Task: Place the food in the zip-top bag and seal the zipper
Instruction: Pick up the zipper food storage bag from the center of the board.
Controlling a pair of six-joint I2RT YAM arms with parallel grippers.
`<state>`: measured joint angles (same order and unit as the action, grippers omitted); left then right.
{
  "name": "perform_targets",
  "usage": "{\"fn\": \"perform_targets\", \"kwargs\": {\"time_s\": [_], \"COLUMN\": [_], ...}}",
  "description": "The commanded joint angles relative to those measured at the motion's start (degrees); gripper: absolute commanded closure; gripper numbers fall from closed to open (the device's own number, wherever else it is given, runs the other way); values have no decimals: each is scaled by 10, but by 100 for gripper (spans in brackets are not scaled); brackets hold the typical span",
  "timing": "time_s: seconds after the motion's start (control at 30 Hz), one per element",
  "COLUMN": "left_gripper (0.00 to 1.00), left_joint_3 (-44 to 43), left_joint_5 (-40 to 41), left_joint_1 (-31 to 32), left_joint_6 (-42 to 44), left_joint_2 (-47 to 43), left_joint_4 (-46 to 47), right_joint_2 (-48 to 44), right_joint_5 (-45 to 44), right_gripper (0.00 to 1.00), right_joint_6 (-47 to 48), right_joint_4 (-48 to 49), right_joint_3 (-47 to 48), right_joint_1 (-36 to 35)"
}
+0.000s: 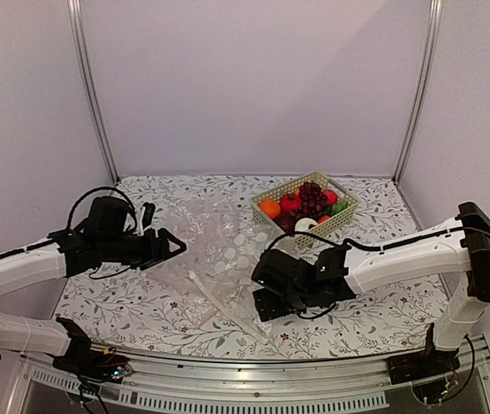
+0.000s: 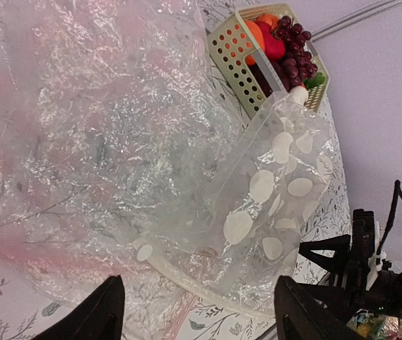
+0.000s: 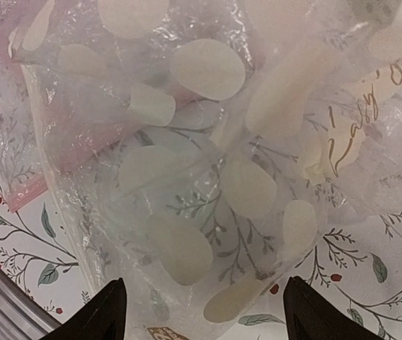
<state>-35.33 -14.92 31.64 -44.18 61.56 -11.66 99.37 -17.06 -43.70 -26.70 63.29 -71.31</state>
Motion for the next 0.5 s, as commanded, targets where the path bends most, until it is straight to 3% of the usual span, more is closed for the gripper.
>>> {"fn": "perform_targets", "kwargs": {"time_s": [0.0, 0.2, 0.47], "left_gripper": [28, 28, 28], "left_joint_3": [5, 4, -5], "left_joint_5": [-12, -16, -29], "left_joint_1": [-12, -15, -17], "left_joint_6": [22, 23, 40], "left_joint_2": [-13, -22, -29], "left_joint_4": [-23, -28, -38], "right_joint_2": [47, 67, 64], "right_joint_5": [-28, -42, -30], "right_gripper": [28, 44, 89], "right_joint_6": [-12, -13, -15], "right_joint_4": [-34, -46, -45], "right_joint_3": [40, 57, 58], "right_joint_1": [-2, -2, 11]}}
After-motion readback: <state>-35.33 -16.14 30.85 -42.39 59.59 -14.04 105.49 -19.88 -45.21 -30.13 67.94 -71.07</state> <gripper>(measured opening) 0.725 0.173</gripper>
